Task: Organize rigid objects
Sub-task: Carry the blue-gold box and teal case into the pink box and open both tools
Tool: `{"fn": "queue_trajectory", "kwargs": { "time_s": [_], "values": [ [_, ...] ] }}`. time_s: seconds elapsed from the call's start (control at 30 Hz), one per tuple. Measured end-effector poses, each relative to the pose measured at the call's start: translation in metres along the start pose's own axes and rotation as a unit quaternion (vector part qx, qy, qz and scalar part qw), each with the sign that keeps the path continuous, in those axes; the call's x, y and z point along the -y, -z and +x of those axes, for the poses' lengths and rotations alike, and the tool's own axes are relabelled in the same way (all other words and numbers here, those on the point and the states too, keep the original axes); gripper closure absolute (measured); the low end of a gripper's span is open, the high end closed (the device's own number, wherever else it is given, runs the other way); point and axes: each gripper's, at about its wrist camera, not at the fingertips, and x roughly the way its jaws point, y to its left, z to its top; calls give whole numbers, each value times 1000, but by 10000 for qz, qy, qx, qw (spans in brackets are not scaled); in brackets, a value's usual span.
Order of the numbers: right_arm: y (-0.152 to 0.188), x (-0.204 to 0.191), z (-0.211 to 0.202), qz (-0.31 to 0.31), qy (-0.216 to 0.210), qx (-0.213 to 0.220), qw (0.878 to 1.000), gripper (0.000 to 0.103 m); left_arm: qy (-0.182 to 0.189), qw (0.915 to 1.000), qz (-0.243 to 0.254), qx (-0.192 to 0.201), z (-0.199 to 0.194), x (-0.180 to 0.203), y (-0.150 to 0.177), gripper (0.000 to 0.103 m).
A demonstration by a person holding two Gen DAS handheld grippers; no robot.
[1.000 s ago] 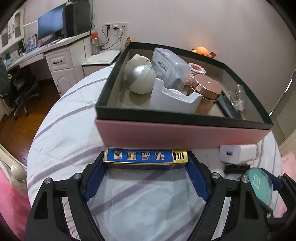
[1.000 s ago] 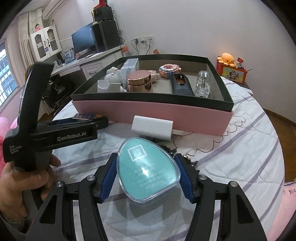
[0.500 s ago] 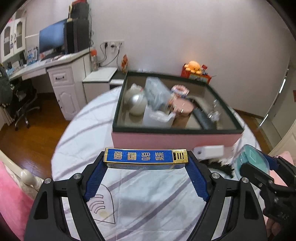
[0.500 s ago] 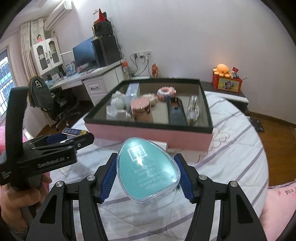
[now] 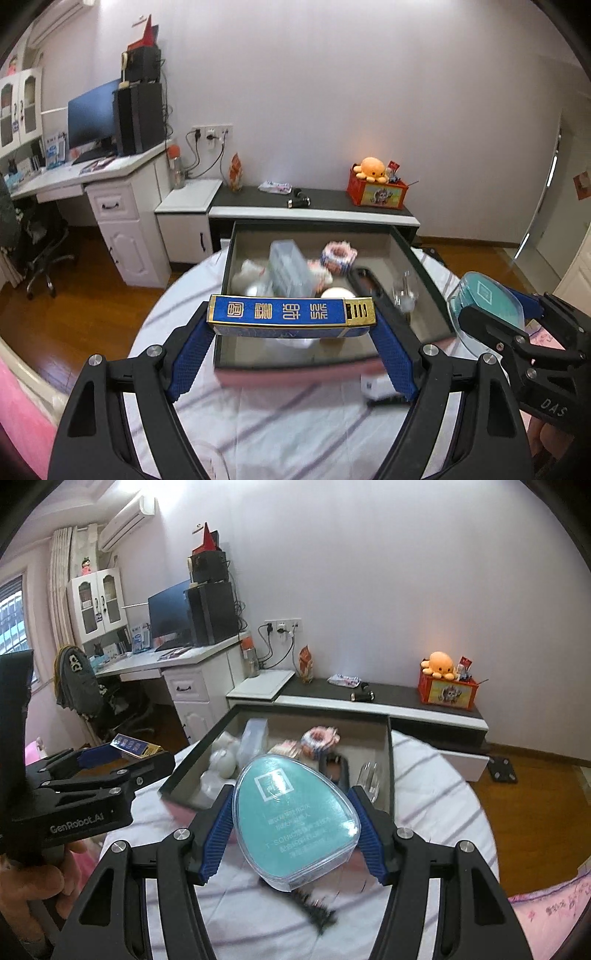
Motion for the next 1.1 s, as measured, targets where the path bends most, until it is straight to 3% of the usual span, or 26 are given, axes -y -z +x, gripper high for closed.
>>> {"fn": "queue_trajectory", "kwargs": {
  "time_s": [0.2,0.43,0.73,1.0,1.07,1.1],
  "values": [
    [-31,23,42,181,-5,-82,9998,41,53,9999,138,-67,40,11,-27,20],
    [-54,49,111,432,-102,-525,9976,41,86,9992,137,-374,102,15,-49,20],
    [-47,66,165,551,-3,-978,9937,41,131,9975,140,-673,153,15,-47,20],
    [-43,78,183,682,-127,-1262,9896,39,175,9968,177,-753,168,14,-46,17],
    [-44,79,182,662,-110,-1253,9898,33,125,9973,184,-699,165,14,-47,15],
    [-44,81,181,706,-78,-1244,9897,25,118,9975,183,-676,163,14,-48,13]
  ]
}}
